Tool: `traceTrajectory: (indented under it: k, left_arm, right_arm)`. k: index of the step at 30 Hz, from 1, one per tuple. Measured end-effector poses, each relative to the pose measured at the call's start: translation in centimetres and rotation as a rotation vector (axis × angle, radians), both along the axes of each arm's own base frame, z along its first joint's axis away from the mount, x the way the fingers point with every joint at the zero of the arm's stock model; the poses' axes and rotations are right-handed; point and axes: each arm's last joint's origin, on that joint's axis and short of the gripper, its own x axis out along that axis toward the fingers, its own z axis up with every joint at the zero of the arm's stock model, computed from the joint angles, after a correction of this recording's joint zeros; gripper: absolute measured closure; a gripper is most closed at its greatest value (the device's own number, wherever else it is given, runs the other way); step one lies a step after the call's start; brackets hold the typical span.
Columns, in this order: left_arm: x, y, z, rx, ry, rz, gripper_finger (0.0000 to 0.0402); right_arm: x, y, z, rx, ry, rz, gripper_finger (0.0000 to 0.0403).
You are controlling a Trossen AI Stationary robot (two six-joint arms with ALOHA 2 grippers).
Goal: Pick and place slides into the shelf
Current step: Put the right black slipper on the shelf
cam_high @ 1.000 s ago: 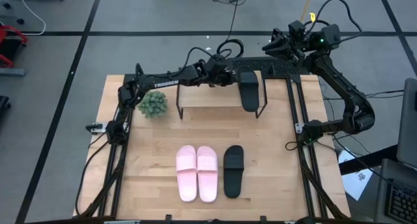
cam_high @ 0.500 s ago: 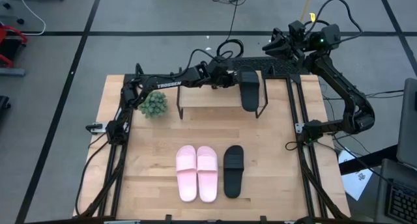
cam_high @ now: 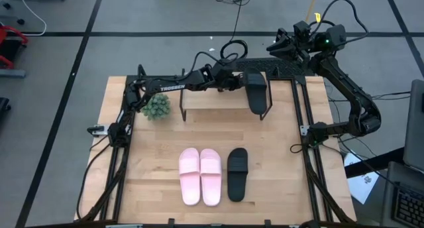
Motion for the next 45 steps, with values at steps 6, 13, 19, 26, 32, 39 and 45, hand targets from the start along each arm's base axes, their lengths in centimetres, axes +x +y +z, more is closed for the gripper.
traceTrajectory:
  k: [6,13,19,26,32,39,45]
  left_arm:
    - [-0.1,0.3,0.0,0.003,0.002,0.006,0.04]
    - [-0.1,0.3,0.0,0.007,0.0,0.007,0.0401]
    - [0.1,0.4,0.1,0.018,-0.033,0.013,0.0401]
    - [0.4,0.3,-0.4,0.006,-0.032,0.008,0.0401]
    - [0.5,0.2,-0.5,-0.001,-0.032,0.004,0.0401]
    - [0.3,-0.3,-0.6,-0.038,0.005,-0.018,0.0401]
    - [-0.8,-0.7,-0.2,-0.055,0.101,0.001,0.0401]
  right_arm:
    - [0.0,0.0,0.0,0.002,0.0,0.0,0.031]
    - [0.0,0.0,0.0,0.003,0.0,-0.001,0.031]
    - [0.0,-0.1,0.0,0.002,-0.013,-0.021,0.031]
    - [0.0,-0.1,0.0,0.002,-0.013,-0.02,0.031]
    - [0.0,-0.1,0.0,0.002,-0.013,-0.02,0.031]
    - [0.0,-0.1,0.0,0.002,-0.013,-0.02,0.031]
    - [0.0,0.0,0.0,0.002,-0.011,-0.017,0.031]
